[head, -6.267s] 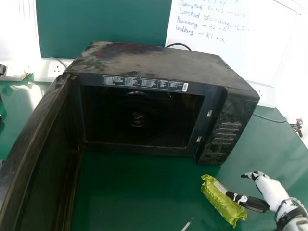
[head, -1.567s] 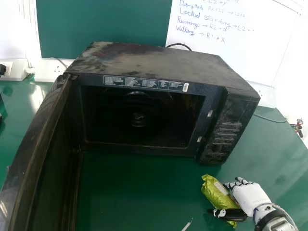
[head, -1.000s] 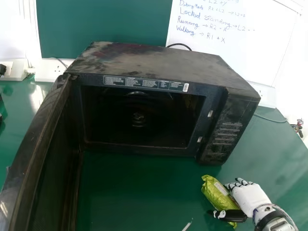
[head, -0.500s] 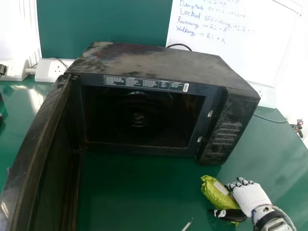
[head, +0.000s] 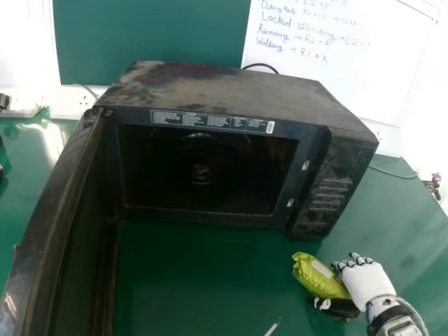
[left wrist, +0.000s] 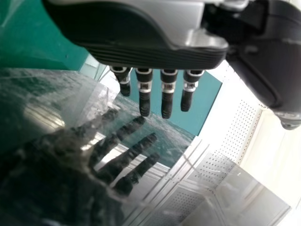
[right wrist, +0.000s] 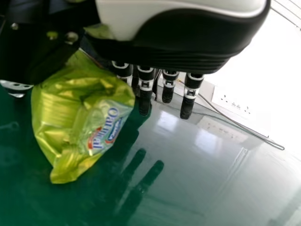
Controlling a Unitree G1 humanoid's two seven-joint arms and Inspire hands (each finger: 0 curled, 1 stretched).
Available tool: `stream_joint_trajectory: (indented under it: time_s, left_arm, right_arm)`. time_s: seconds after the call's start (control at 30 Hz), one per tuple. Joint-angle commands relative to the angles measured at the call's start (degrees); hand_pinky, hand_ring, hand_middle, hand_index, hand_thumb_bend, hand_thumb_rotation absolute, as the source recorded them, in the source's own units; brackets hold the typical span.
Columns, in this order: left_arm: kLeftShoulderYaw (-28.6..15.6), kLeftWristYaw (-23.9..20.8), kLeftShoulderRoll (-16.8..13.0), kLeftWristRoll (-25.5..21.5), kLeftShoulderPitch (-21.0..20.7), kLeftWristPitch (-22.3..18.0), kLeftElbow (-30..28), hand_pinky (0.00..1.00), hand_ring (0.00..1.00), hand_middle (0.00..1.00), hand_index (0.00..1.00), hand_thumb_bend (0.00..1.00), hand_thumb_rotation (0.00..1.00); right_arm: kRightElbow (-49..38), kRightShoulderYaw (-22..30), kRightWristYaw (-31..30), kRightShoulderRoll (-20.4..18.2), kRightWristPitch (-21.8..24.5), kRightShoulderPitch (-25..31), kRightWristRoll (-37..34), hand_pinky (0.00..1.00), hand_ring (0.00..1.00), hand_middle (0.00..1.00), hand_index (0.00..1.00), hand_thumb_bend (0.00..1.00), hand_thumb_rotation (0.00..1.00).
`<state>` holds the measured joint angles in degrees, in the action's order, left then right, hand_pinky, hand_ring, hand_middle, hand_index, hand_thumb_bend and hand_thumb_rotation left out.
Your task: Put biscuit inside oven
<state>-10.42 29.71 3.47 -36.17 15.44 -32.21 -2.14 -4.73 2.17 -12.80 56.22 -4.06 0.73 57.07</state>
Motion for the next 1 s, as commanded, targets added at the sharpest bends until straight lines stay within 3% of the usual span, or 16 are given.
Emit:
stream_joint_trajectory:
  time_s: [0.0, 0.3, 0.43, 0.67, 0.97]
  left_arm:
    - [0.22, 0.0, 2.02, 0.06, 0.86, -0.77, -0.04, 0.86, 0.9, 0.92, 0.96, 0.94, 0.65]
    - [0.37, -0.44, 2.32, 0.07, 0.93, -0.93, 0.0, 0.86, 0.9, 0.92, 0.96, 0.94, 0.65]
    - [0.51, -0.5, 2.41, 0.05, 1.01, -1.06, -0.08, 0.86, 0.9, 0.92, 0.96, 0.94, 0.65]
    - [0.81, -0.94, 2.46, 0.27, 1.1, -1.28, -0.17, 0.86, 0.9, 0.92, 0.95, 0.94, 0.65]
    - [1.16, -1.77, 2.52, 0.31, 1.46, -1.14, -0.86, 0.86, 0.89, 0.91, 0.96, 0.95, 0.65]
  right_arm:
    - [0.41, -0.73, 0.83, -0.5, 0.65, -0.17, 0.53, 0.9, 0.89, 0.92, 0.92, 0.95, 0.57]
    - [1.55, -1.37, 6.75, -1.25, -0.26, 0.37, -0.18, 0.78, 0.82, 0.85, 0.86, 0.97, 0.52]
    - [3.17, -1.46, 10.69, -1.88, -2.06, 0.13, -1.55, 0.65, 0.71, 0.76, 0.77, 0.97, 0.44]
    - [4.74, -1.78, 11.89, -1.84, -3.47, -0.94, -3.21, 0.45, 0.52, 0.63, 0.66, 0.96, 0.34]
    - [5.07, -1.71, 12.7, -1.29, -5.32, -1.34, -4.19, 0.39, 0.48, 0.56, 0.61, 0.92, 0.28]
